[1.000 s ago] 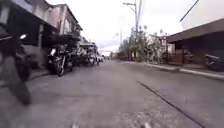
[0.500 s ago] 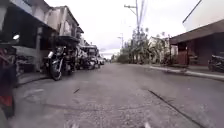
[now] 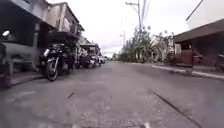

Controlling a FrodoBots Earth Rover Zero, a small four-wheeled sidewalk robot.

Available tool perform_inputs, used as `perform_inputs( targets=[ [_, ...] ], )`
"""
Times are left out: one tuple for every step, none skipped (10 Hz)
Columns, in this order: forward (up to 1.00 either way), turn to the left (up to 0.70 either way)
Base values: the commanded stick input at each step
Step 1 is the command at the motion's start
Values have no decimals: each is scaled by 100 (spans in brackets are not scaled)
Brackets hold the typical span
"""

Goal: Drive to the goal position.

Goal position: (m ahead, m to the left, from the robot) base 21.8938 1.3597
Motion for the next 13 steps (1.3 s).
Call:
perform_inputs(
  targets=[
    [70, -23],
    [70, -7],
    [70, 0],
    [70, 0],
    [70, 0],
    [70, 0],
    [70, 0],
    [70, 0],
    [70, 0],
    [70, 0],
    [70, 0],
    [70, 0],
    [70, 0]
  ],
)
